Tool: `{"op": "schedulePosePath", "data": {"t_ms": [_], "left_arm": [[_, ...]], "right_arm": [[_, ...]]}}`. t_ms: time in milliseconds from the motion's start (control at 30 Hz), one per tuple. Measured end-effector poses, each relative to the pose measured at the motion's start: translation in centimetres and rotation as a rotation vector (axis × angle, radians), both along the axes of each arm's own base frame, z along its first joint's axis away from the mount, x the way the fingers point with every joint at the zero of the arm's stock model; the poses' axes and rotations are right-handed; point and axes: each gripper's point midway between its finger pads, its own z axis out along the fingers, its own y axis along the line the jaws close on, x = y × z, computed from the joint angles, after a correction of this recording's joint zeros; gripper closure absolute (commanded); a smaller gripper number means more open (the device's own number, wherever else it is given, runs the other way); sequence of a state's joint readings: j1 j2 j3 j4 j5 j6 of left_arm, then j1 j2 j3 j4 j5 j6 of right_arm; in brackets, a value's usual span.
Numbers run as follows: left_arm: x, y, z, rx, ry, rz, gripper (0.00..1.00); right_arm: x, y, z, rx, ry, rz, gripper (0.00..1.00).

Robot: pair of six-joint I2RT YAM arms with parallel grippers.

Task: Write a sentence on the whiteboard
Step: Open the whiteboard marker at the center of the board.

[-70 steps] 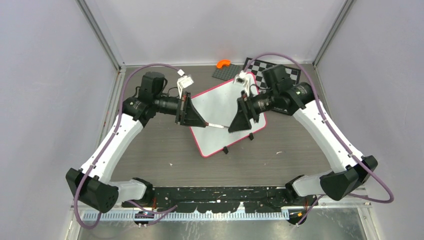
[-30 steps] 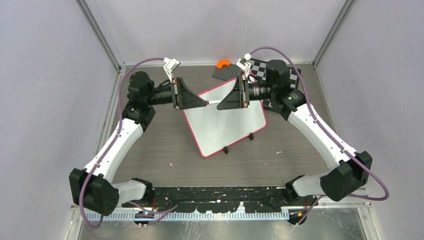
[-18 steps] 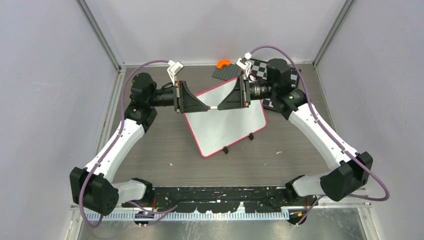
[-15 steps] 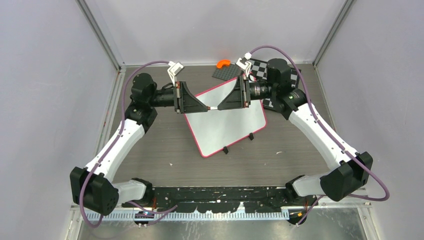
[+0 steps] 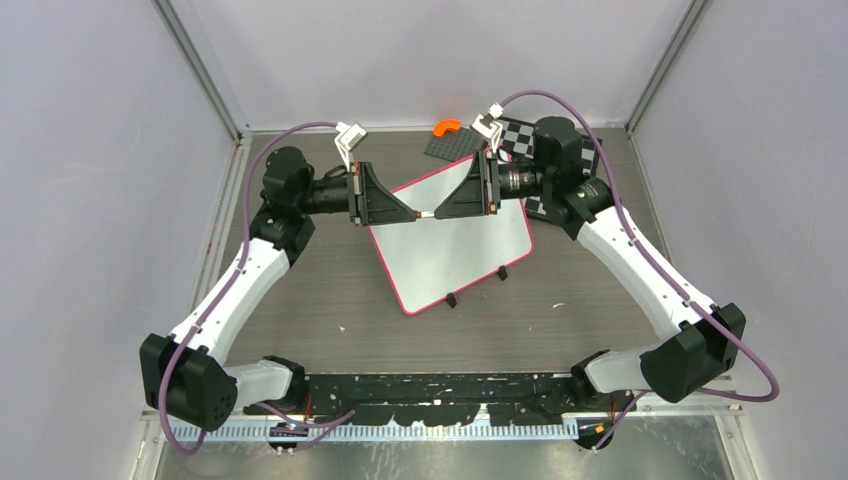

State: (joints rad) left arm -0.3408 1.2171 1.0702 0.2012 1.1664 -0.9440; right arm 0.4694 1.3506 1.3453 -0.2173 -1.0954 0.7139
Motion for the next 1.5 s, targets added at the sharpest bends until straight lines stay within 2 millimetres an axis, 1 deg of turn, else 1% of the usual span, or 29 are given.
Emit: {"op": "schedulePosePath", "data": {"t_ms": [233,367,467,567,800,1167,1333,1500], "left_arm": [[0.5,0.2,-0.3,-0.009,0.031,0.024,1.00],[0.7,0.3,-0.2,-0.016,0.041,0.032,1.00],[1.0,0.5,-0.3,-0.020,0.045,0.045,1.00],[1.1,0.5,-0.6,-0.022,0.059,0.049,1.00],[1.1,0.5,-0.2,-0.035,0.064,0.055,1.00],[2.1,0.6,-0.3,-0.054,0.094,0.100,1.00],[2.3,0.6,-0.5,-0.057,0.102,0.110,1.00],[2.3,0.6,-0.4,-0.060,0.095,0.109,1.00]], "right_arm": [[0.3,0.1,0.0,0.002,-0.002,-0.015,0.54],[0.5,0.2,-0.2,0.004,0.003,-0.022,0.54],[0.6,0.2,-0.3,0.002,0.008,-0.028,0.56],[0.7,0.2,-0.4,-0.001,0.010,-0.036,0.57],[0.8,0.2,-0.3,0.001,0.015,-0.045,0.60],[2.0,0.8,-0.7,0.006,0.044,-0.061,0.62],[2.3,0.9,-1.0,0.003,0.053,-0.065,0.70],[2.5,1.0,-1.2,0.001,0.062,-0.066,0.82]]}}
